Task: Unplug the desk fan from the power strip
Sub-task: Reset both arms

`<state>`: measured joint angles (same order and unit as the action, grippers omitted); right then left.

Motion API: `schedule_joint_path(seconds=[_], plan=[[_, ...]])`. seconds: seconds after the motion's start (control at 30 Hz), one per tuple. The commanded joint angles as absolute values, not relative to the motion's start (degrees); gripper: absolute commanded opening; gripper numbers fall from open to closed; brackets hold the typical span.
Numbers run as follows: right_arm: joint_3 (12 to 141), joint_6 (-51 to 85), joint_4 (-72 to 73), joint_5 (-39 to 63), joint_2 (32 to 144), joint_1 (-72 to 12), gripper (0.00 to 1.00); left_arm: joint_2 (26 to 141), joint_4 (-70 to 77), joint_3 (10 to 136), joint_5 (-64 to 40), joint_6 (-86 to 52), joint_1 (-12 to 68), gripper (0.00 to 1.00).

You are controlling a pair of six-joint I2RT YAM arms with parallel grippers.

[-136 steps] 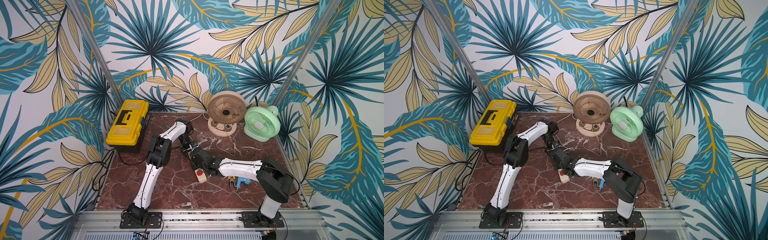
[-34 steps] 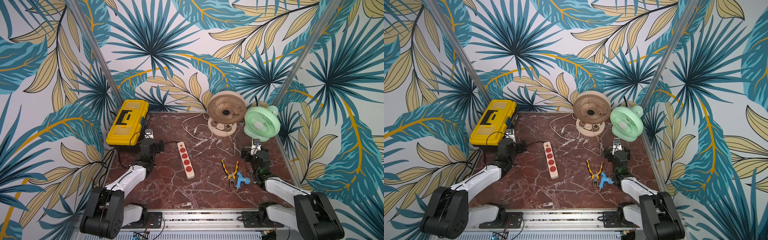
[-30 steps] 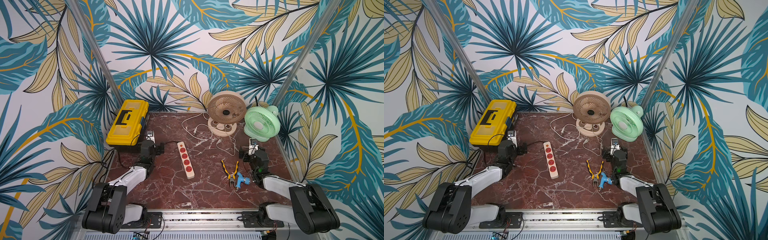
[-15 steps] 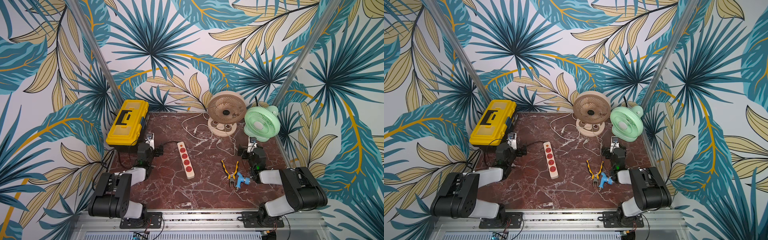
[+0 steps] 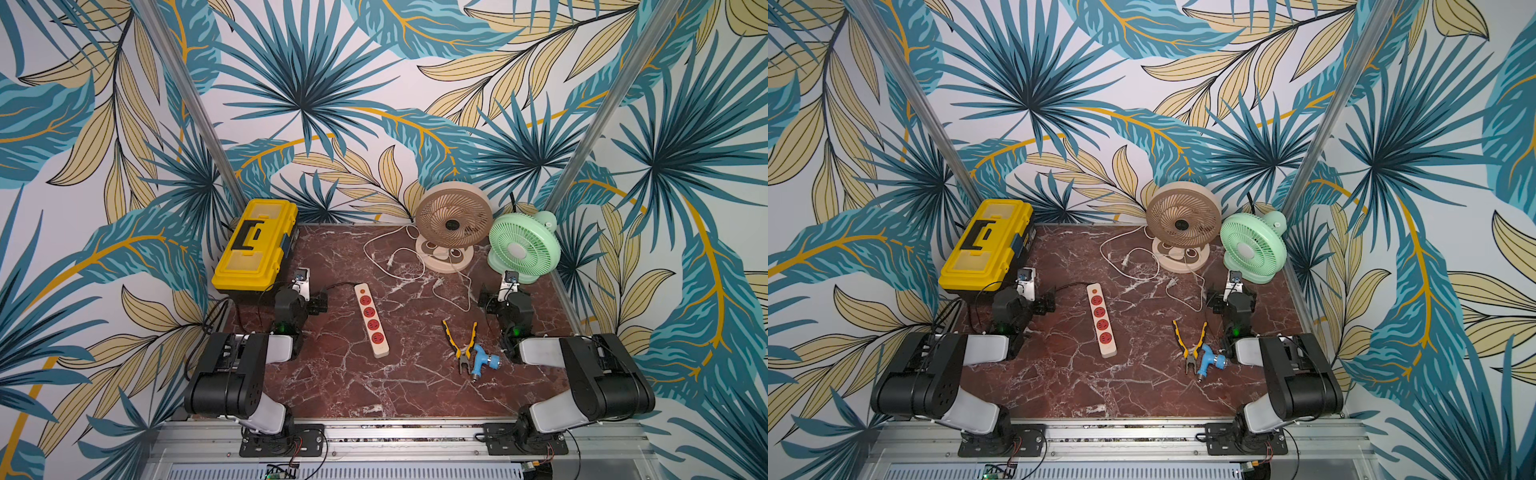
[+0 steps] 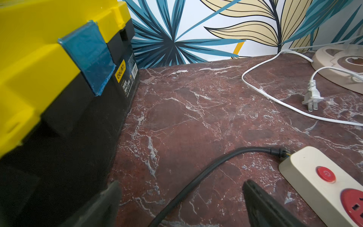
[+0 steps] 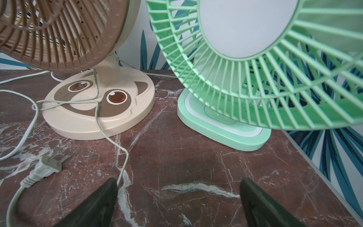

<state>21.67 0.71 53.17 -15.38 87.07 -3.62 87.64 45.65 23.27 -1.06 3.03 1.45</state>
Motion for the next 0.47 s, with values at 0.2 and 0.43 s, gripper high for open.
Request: schedule_joint_path(seconds=[0.2, 0.43], plan=[[22.8, 1.48, 51.24, -16.38, 87.24, -3.51, 1.0, 87.02, 46.05, 23.81, 0.23, 4.2, 2.36, 1.0], [22.34, 1.64, 51.76, -16.14, 86.94, -3.52, 1.0, 86.95, 46.15, 23.66, 0.83, 3.59, 2.11, 1.0]])
